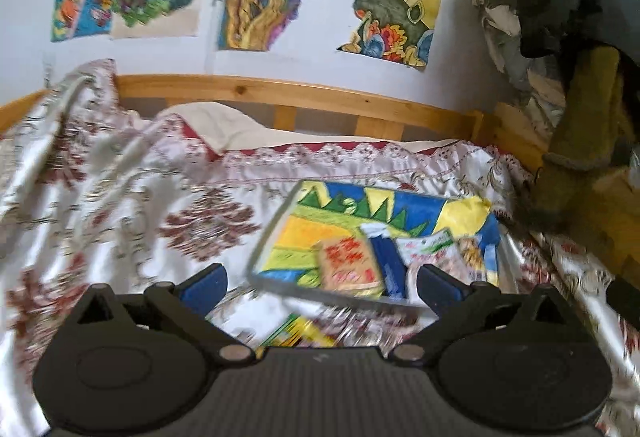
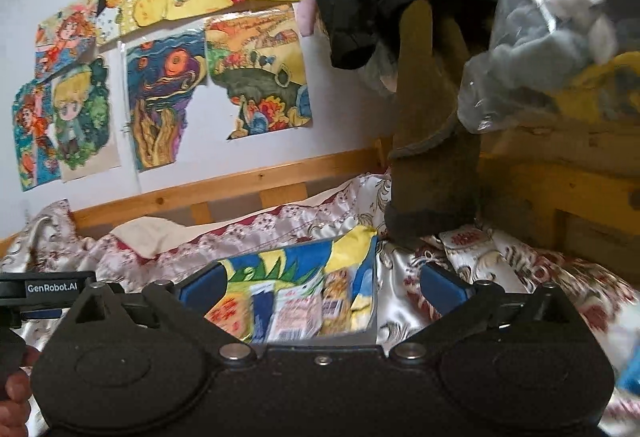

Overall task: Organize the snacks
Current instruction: 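Withdraw both tools from the tray back over the remaining snacks, then lower the right tool toward the gold foil packet while the left tool approaches the orange candy bag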

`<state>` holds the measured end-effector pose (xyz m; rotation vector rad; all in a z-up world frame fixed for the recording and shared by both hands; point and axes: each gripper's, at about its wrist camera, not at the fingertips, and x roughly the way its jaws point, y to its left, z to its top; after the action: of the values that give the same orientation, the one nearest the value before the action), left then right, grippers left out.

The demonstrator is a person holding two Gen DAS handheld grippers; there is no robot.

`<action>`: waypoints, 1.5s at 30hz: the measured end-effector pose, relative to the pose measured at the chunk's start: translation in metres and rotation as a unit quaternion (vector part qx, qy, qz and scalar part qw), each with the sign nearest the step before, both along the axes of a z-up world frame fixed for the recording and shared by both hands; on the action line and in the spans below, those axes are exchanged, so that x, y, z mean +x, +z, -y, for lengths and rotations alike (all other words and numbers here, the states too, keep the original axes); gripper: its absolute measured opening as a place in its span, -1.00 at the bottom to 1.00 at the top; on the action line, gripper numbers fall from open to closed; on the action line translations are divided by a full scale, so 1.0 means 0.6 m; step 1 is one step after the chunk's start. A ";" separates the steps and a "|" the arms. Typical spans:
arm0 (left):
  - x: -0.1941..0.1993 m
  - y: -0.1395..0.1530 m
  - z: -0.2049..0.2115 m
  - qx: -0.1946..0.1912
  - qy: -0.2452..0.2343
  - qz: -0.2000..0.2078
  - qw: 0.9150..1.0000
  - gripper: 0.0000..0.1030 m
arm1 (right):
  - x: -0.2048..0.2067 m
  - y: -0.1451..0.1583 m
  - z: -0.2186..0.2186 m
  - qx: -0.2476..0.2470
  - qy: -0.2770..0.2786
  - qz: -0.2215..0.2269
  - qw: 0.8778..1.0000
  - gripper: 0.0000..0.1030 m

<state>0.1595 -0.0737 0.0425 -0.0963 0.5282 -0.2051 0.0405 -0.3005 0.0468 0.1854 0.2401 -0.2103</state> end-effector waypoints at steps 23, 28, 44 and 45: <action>-0.219 -0.049 -0.132 0.119 0.062 -0.124 0.983 0.99 | -0.136 -0.050 -0.120 0.006 0.048 -0.179 0.983 0.99; -0.215 -0.077 -0.147 0.122 0.064 -0.184 0.973 0.99 | -0.124 -0.063 -0.140 -0.011 0.071 -0.216 0.974 0.99; -0.186 -0.081 -0.142 0.099 0.047 -0.209 0.972 0.99 | -0.081 -0.066 -0.152 -0.026 0.110 -0.242 0.964 0.99; -0.182 -0.081 -0.141 0.099 0.046 -0.209 0.972 0.99 | -0.077 -0.065 -0.153 -0.027 0.112 -0.240 0.964 0.99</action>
<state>0.0501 0.0109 -0.0061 0.0333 0.9597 -0.0384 -0.0060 -0.2087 0.0077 0.0483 0.7327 -0.0332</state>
